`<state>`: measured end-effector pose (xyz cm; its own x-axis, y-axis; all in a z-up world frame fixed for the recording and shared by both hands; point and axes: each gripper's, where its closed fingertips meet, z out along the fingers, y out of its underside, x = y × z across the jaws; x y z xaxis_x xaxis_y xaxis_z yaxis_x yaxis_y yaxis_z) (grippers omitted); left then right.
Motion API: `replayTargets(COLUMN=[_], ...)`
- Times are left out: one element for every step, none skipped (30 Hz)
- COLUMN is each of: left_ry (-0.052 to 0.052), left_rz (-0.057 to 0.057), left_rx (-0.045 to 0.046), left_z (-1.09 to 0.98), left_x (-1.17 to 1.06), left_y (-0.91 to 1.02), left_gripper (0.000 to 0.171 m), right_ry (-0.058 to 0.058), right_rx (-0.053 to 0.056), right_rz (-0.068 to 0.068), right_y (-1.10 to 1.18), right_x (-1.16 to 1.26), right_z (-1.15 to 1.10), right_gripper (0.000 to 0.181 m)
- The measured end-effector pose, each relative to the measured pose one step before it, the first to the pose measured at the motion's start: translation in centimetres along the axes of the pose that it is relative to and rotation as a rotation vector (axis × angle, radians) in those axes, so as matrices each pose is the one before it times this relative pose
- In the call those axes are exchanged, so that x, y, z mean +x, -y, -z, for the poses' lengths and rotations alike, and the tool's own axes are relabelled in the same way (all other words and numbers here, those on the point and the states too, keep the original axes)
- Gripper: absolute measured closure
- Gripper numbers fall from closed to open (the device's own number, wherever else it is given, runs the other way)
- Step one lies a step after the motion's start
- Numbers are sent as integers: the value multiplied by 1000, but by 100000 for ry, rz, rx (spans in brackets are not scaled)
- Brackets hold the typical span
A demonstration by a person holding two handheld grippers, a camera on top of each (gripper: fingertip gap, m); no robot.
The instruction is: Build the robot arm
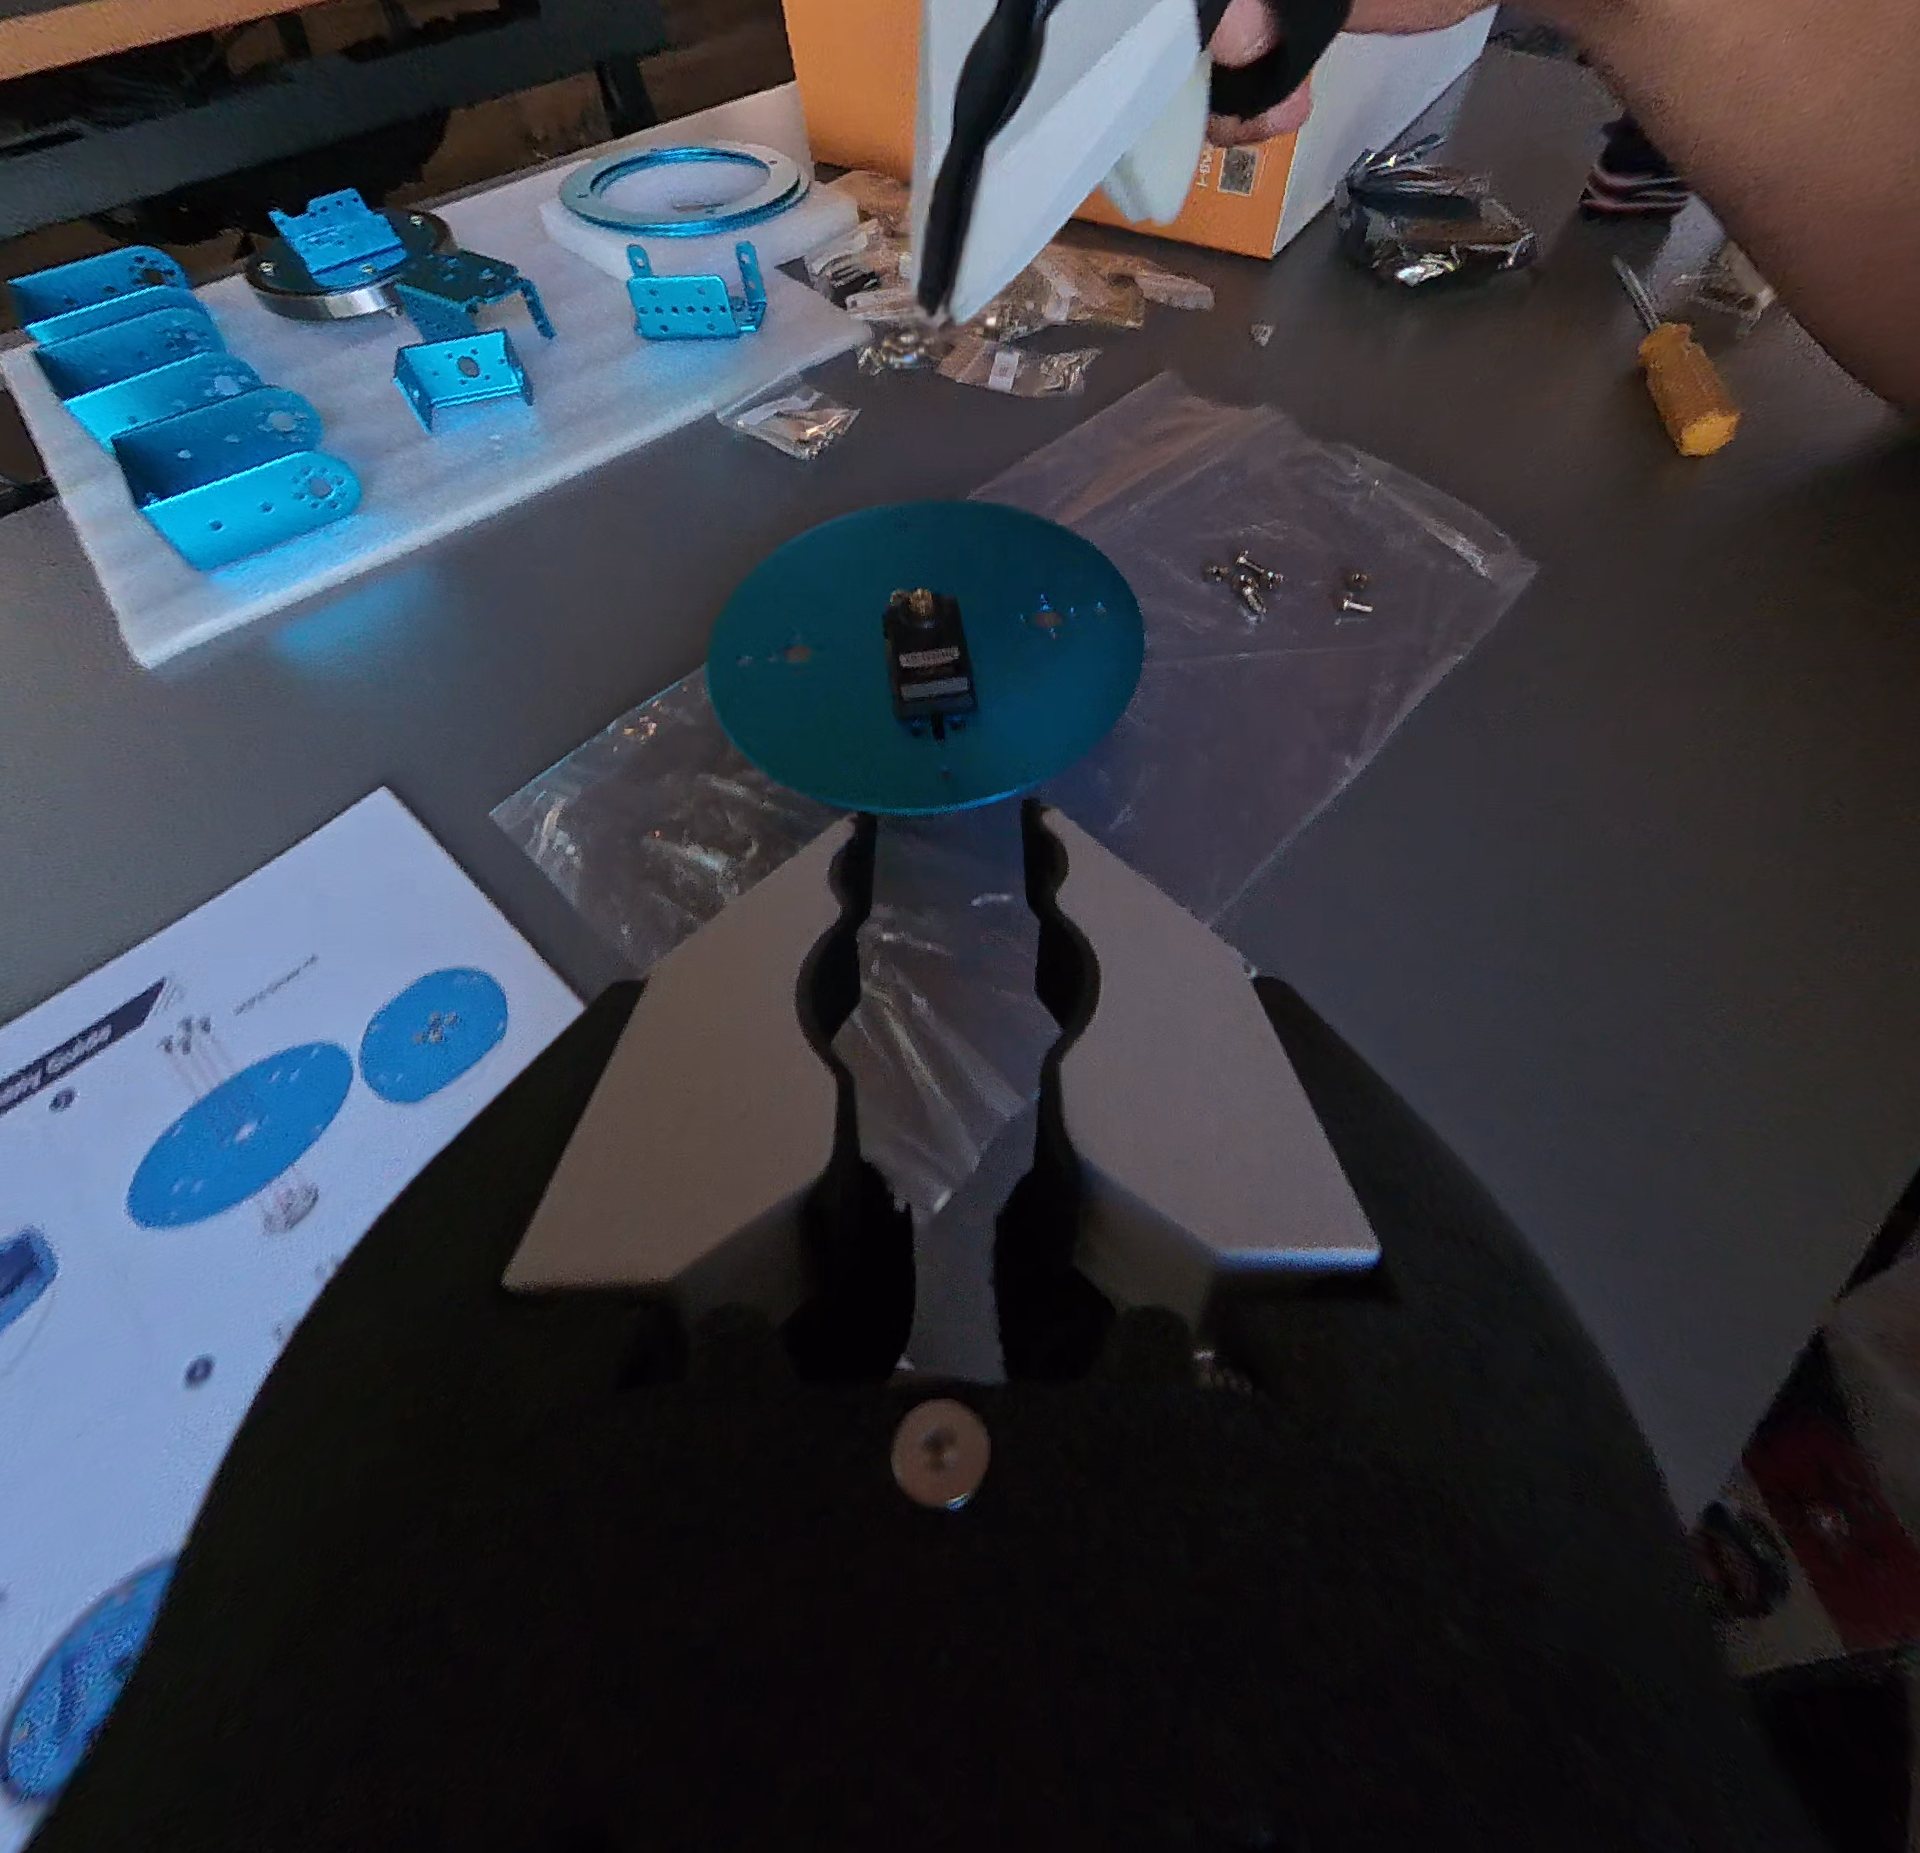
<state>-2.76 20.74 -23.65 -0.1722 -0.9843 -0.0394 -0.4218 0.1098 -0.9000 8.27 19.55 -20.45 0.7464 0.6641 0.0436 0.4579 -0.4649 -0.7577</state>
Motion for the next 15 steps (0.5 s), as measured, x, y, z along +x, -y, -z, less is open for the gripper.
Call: replayTargets(left_ry=[1695, 1544, 1136, 597, 224, -199, -566, -321, 102, -137, -667, -848, -606, -421, -279], left_rz=[716, 757, 908, 1163, 1312, 1257, 1042, 843, 761, 723, 562, 72, -502, -820, -586], left_rx=[1111, 1413, 1505, 1442, 1565, 1788, 1612, 1193, 928, 602, -92, -758, -890, -759, -460], left_z=[824, 757, 658, 572, 475, 395, 303, 234, 156, 92, 14, -40, -69, -95, -101], left_x=[176, 192, 260, 330, 382, 436, 470, 392, 286, 276, 315, 314, 244, 184, 132], left_y=[-240, -164, -116, -96, -12, 42, 52, 10, -13, -50, -126, -198, -194, -158, -86], left_gripper=[144, 143, 143, 143, 143, 143, 143, 143, 143, 143, 144, 144, 144, 143, 143], right_ry=[-1223, -360, 241, -1702, -2284, 498, 1778, 2419, 2555, -382, -2515, -2067, -3277, -3877, -1578], right_rx=[-1414, -2382, -4743, -6881, -6580, -4312, -2566, -845, 935, 1725, 2272, 2367, 2635, 2479, 1522], right_rz=[-1004, -1730, -2640, -2692, -2656, -2321, -2720, -2915, -3010, -2705, -1958, -809, 376, 824, 883], right_y=[-329, -735, -1325, -1759, -1843, -1596, -1269, -999, -748, -587, -442, -336, -130, -88, -139], right_x=[-533, -645, -659, -236, -118, -498, -727, -866, -933, -490, -153, -200, 60, 259, 104], right_z=[373, 229, 95, 72, 61, 8, 39, 42, -2, -62, -103, -161, -197, -207, -212], right_gripper=[175, 173, 170, 169, 169, 167, 166, 165, 165, 164, 164, 165, 166, 168, 169])
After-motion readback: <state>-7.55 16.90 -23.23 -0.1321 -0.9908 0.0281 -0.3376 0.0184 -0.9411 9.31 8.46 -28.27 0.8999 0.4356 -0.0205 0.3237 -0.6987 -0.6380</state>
